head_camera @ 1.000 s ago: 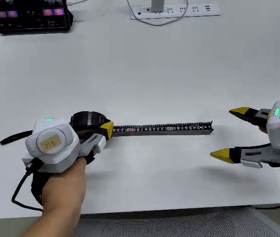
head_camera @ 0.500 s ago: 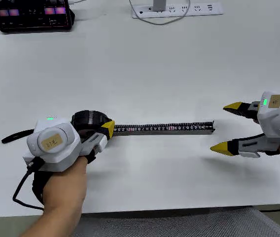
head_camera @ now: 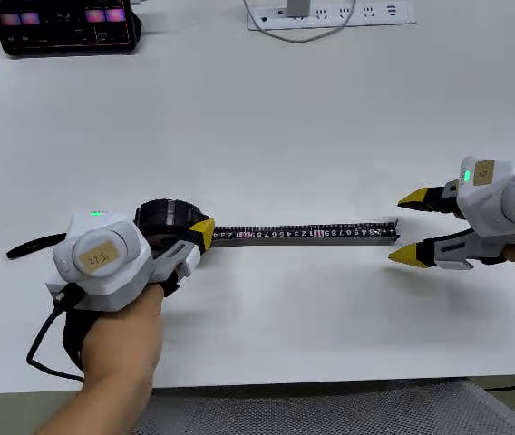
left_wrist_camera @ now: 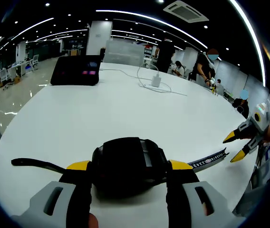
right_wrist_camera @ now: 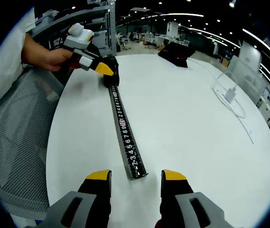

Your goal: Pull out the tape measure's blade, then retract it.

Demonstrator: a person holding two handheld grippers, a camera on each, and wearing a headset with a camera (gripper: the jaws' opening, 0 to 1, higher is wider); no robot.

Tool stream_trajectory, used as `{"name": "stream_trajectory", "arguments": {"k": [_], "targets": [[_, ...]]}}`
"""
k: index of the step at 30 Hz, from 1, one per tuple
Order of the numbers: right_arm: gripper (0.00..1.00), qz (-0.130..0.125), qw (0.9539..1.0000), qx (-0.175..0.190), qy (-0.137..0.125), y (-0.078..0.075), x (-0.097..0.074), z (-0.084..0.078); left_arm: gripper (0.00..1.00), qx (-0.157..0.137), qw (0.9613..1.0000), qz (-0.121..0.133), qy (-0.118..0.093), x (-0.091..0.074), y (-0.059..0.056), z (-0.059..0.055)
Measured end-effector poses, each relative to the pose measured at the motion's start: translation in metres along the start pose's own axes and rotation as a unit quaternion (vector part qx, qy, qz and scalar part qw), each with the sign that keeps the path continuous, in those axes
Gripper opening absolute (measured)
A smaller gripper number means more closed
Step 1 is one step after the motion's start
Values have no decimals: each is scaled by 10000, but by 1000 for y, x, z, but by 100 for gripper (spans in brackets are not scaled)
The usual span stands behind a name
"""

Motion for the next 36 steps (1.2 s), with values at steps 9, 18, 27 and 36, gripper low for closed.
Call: {"name": "stream_trajectory", "arguments": {"k": [9,18,27,36], "targets": [[27,178,9983,-352,421,-3,6,-4,59,-4,10000,-4,8,0,0,0],[20,305,9955,-539,712,-7,10,-7,59,-13,10000,-13,11,0,0,-1],[15,518,9908,-705,1033,-6,16,-8,59,-11,10000,-10,22,0,0,-1],[12,616,9865,-866,1247,-5,16,-9,59,-19,10000,-5,36,1,0,-1]]}}
Point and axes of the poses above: the centre of the closed fingertips' face, and the gripper's own axes: x roughly forward along the fingers, y roughly to its left, z roughly out of its top, the point moved 1 cm from there along -x, roughly backward along the fingers, and after that the axes turned 15 degrees about z, right-handed, at the moved point
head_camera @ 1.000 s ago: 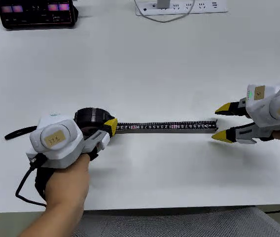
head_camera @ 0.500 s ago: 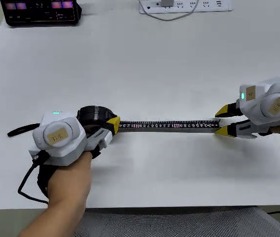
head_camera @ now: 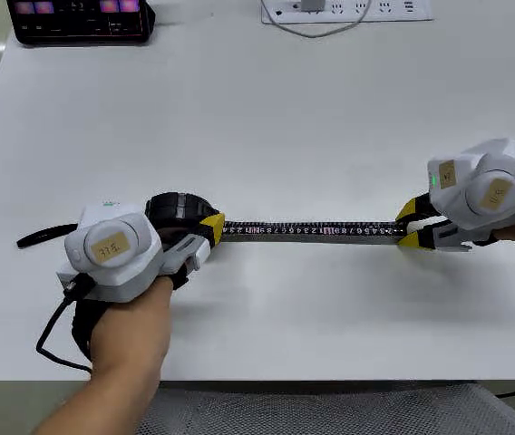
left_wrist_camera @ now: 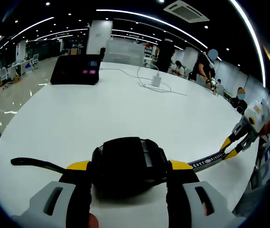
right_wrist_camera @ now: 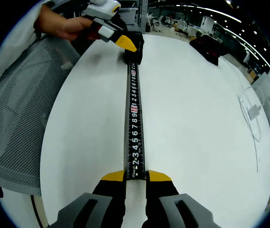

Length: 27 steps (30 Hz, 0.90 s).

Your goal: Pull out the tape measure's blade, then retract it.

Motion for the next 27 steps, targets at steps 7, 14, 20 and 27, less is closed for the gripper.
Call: {"name": "stream_trajectory", "arguments": {"k": [7,14,20,27], "targets": [[12,12,10000,48,-21,0,0,0,60,-84,10000,7,32,0,0,0],[11,20,10000,47,-23,0,-1,-1,60,-124,9999,17,50,1,0,0],[11,23,10000,27,-10,0,-1,-1,59,-54,9999,25,100,1,0,0],[11,46,10000,-44,19,0,-1,-2,58,-1,9999,-16,155,-1,-1,0]]}}
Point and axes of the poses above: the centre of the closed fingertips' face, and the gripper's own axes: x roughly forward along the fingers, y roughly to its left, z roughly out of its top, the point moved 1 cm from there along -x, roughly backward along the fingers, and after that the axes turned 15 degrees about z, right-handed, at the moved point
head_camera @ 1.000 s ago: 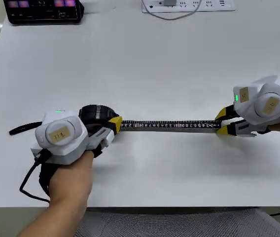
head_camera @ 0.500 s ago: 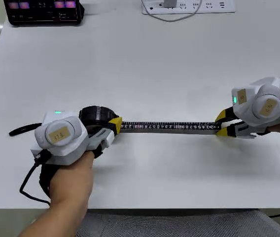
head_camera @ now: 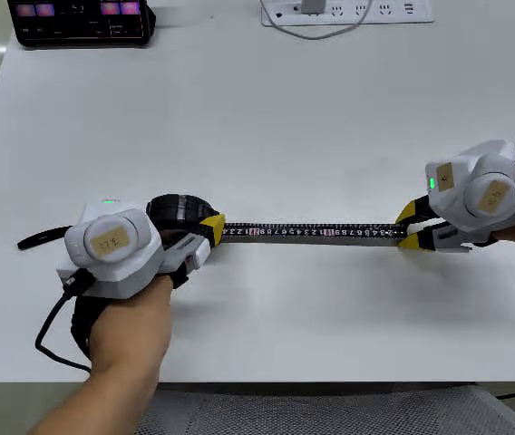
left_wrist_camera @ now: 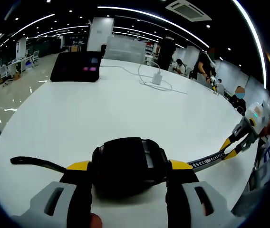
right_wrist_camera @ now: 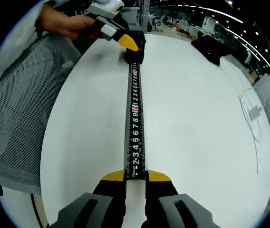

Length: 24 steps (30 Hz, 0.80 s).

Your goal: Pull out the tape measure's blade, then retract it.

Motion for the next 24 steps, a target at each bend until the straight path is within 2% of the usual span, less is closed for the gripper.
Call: {"name": "stream_trajectory", "arguments": {"k": [13,21,24], "targets": [[11,20,10000,15,-33,0,-1,0,56,35,10000,-22,47,-2,0,0],[11,29,10000,-8,42,1,0,0,56,5,10000,-42,68,-2,0,0],[11,48,10000,16,-20,2,1,3,56,1,10000,-55,69,-2,0,-1]]}}
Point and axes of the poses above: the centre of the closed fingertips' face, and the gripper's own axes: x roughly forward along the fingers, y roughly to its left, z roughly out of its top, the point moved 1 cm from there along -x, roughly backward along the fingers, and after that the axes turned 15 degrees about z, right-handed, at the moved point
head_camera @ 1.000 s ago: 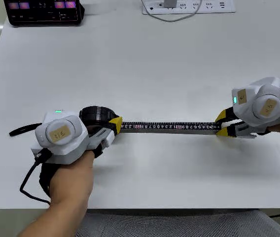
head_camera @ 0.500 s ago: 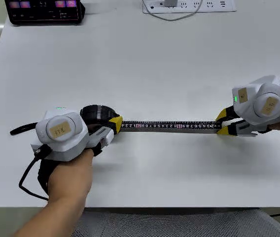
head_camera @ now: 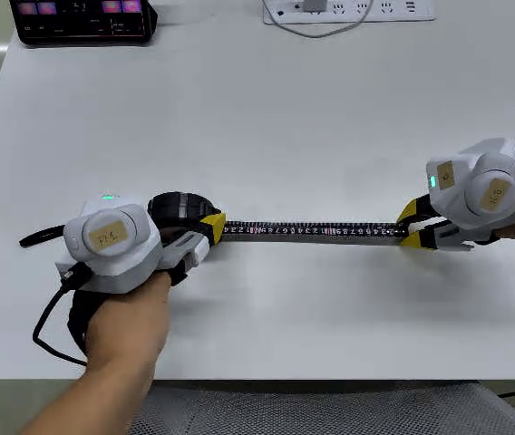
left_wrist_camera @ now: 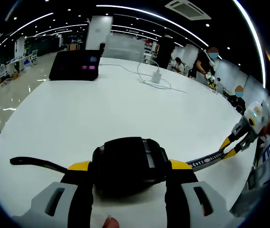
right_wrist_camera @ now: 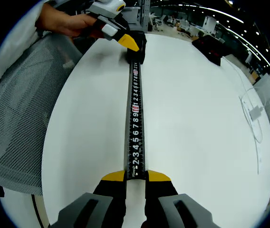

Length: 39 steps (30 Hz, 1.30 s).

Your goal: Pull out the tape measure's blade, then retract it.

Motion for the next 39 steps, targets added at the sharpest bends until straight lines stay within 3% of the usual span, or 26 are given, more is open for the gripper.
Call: {"name": "stream_trajectory", "arguments": {"k": [39], "targets": [[10,81,9996,-142,-250,-5,10,36,56,-152,9998,-97,64,0,0,-1]]}}
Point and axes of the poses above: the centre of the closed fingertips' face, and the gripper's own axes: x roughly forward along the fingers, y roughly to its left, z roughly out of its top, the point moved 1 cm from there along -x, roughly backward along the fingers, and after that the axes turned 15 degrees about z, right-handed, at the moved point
